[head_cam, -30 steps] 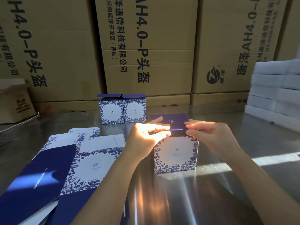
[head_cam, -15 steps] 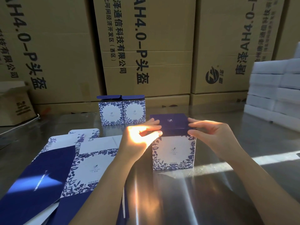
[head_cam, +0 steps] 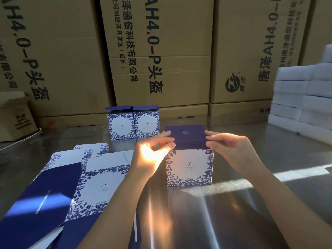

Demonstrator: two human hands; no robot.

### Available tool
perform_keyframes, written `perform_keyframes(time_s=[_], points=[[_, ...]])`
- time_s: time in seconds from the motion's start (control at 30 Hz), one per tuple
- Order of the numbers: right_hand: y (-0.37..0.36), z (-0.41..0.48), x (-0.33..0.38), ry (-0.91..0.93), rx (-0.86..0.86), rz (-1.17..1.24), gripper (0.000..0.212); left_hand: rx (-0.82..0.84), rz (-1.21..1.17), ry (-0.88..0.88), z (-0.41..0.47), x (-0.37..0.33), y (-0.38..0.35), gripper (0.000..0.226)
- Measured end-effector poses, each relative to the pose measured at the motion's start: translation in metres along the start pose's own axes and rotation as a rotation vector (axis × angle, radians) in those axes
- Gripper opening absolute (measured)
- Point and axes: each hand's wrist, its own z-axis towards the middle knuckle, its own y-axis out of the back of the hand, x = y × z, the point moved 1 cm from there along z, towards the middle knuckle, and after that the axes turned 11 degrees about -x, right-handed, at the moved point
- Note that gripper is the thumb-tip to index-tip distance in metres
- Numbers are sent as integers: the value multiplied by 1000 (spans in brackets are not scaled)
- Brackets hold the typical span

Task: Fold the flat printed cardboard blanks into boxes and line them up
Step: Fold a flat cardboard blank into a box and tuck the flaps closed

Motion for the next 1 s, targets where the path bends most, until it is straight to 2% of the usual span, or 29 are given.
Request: perform_keyframes(time_s=[0.23, 0.37, 0.57, 0.73, 0.87, 1.0], points=[[7, 1, -4, -64, 16, 86, 19, -23, -2, 1, 2, 1, 1, 27], [7, 4, -7, -74, 14, 68, 24, -31, -45, 38, 2, 2, -1, 29], [5, 2, -8, -45, 25, 66, 21, -27, -11, 26, 2, 1, -1, 29], [5, 2, -8, -37, 7, 20, 24, -5, 37, 21, 0, -1, 1, 25], [0, -2, -3, 57, -4, -151, 32, 29, 188, -36, 1, -4, -1, 22], [-11, -6, 1, 123, 3, -227, 29, 39, 266, -80, -4, -8, -11, 25]])
